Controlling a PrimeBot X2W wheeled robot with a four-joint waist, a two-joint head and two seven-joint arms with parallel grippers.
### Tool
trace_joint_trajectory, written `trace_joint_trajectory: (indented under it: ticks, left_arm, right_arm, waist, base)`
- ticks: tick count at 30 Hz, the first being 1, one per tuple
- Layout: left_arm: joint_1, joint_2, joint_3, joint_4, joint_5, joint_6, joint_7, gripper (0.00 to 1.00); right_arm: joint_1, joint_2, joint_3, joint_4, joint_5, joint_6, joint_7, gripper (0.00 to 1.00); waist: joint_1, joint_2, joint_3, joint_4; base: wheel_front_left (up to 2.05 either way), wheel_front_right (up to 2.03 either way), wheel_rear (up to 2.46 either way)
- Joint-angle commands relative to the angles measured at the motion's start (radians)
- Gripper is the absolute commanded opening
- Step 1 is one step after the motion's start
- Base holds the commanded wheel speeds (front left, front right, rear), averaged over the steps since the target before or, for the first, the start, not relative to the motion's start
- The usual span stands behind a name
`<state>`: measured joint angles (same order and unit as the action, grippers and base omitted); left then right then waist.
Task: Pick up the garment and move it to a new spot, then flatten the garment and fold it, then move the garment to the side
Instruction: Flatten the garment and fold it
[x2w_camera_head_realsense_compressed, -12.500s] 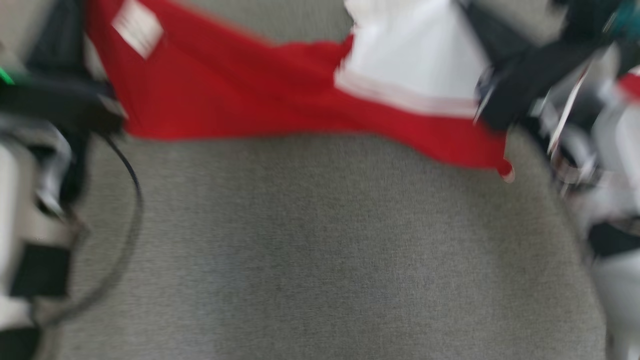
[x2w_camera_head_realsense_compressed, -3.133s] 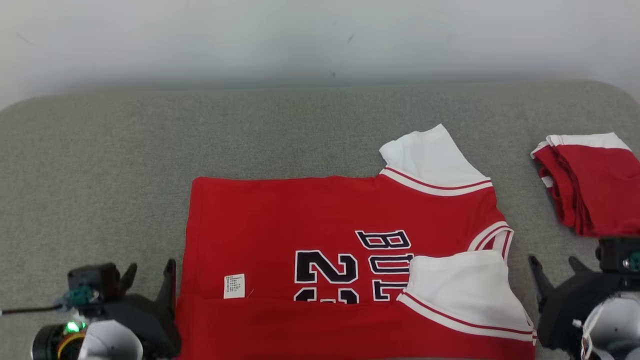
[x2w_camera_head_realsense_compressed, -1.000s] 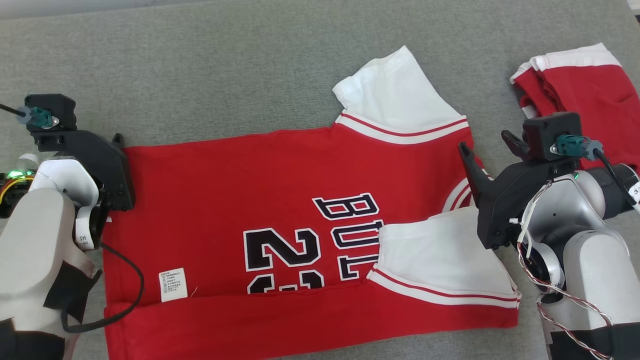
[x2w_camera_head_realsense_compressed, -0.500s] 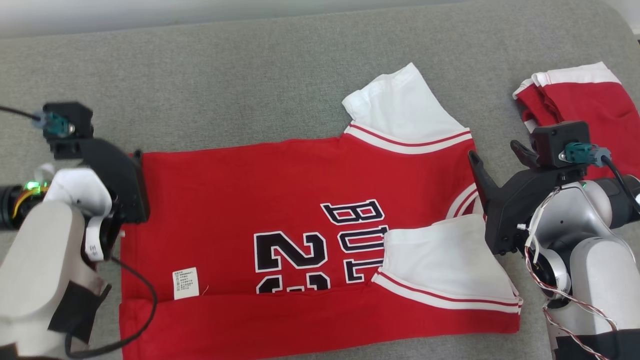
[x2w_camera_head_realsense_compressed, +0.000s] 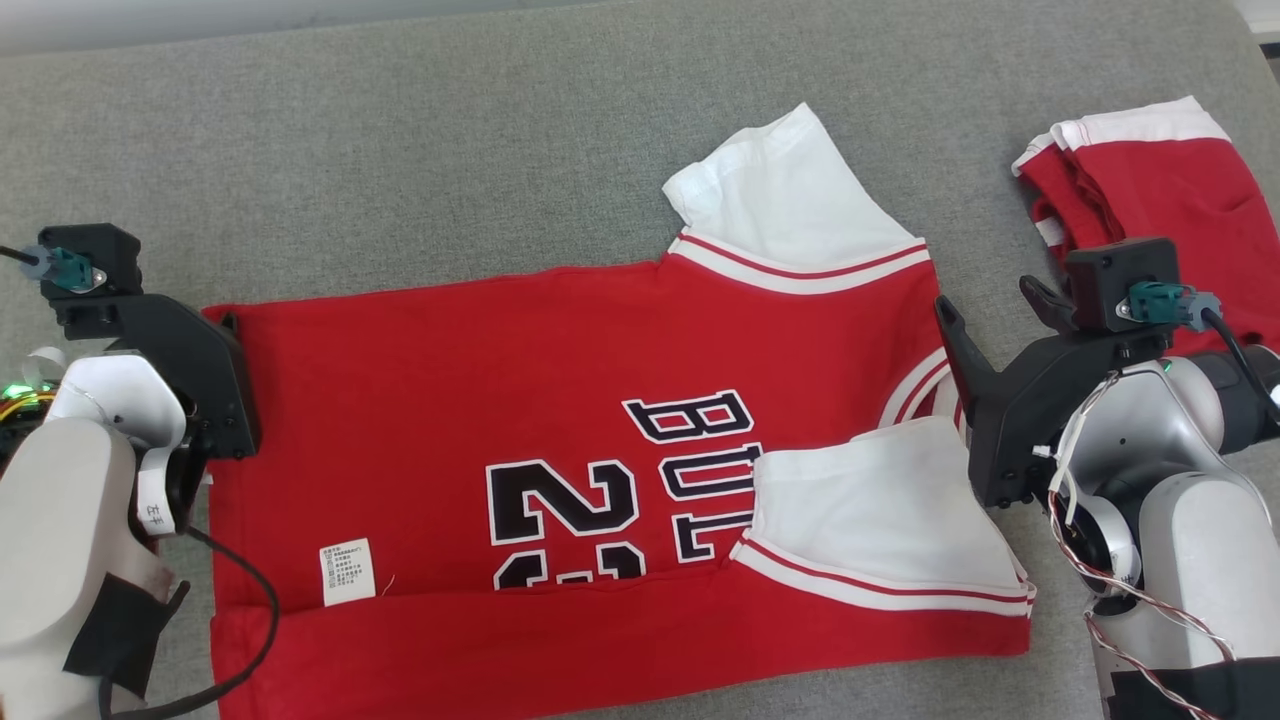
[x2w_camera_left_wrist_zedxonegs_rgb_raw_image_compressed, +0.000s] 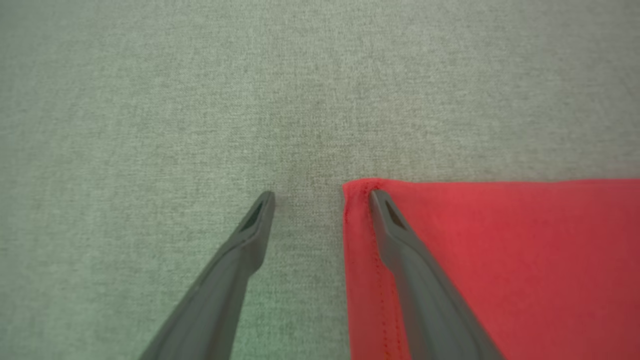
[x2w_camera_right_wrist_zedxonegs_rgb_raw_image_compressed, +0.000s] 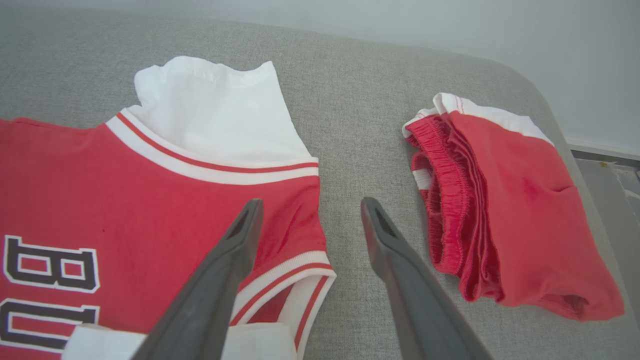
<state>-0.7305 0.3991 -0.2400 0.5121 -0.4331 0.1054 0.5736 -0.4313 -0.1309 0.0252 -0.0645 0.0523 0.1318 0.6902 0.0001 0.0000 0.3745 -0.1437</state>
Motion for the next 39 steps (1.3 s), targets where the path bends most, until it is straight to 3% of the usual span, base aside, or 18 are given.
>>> trace_joint_trajectory:
  ticks: [1, 3, 5, 6, 7, 17, 30, 39]
  left_arm:
    - [0.001, 0.000, -0.003, 0.011, -0.010, -0.006, 0.006, 0.94]
    - [0.001, 0.002, -0.008, 0.017, -0.015, -0.014, 0.015, 0.58]
    - [0.002, 0.002, -0.009, 0.022, -0.025, -0.024, 0.017, 0.40]
    - [0.002, 0.002, -0.012, 0.026, -0.025, -0.031, 0.017, 0.09]
    - [0.003, 0.001, -0.013, 0.027, -0.030, -0.036, 0.009, 0.00]
    - [0.013, -0.012, -0.004, 0.027, -0.059, -0.057, -0.032, 0.00]
    - [-0.035, -0.016, 0.002, -0.034, -0.089, -0.069, -0.055, 0.00]
    - [-0.070, -0.047, -0.020, -0.079, -0.087, -0.077, -0.069, 0.00]
  right_arm:
    - [-0.002, 0.002, 0.001, 0.002, -0.002, -0.003, -0.003, 1.00]
    - [-0.005, 0.005, 0.005, 0.005, -0.003, -0.003, -0.003, 1.00]
    - [-0.009, 0.008, 0.011, 0.010, -0.002, -0.003, -0.002, 1.00]
    - [-0.011, 0.008, 0.014, 0.012, -0.001, -0.003, -0.002, 1.00]
    - [-0.013, 0.008, 0.016, 0.015, 0.000, -0.003, -0.001, 1.00]
    - [-0.108, -0.034, 0.037, 0.076, 0.028, -0.003, 0.016, 1.00]
    - [-0.526, -0.034, 0.038, 0.577, -0.088, -0.003, -0.070, 1.00]
    - [-0.720, -0.020, 0.029, 0.823, -0.133, -0.003, -0.122, 1.00]
  waist:
    - [-0.0001, 0.0000, 0.000, 0.001]
    - [-0.0001, 0.0000, -0.001, 0.001]
    - [-0.0001, 0.0000, -0.003, 0.000]
    - [-0.0001, 0.0000, -0.005, -0.001]
    - [-0.0001, 0.0000, -0.006, -0.001]
    - [-0.0001, 0.0000, -0.005, -0.002]
    - [-0.0001, 0.0000, 0.074, 0.043]
    - [-0.0001, 0.0000, 0.143, 0.107]
  base:
    - [0.00, 0.00, 0.00]
    - [0.00, 0.00, 0.00]
    - [0.00, 0.00, 0.00]
    - [0.00, 0.00, 0.00]
    - [0.00, 0.00, 0.00]
    - [0.00, 0.00, 0.00]
    - [0.00, 0.00, 0.00]
    - [0.00, 0.00, 0.00]
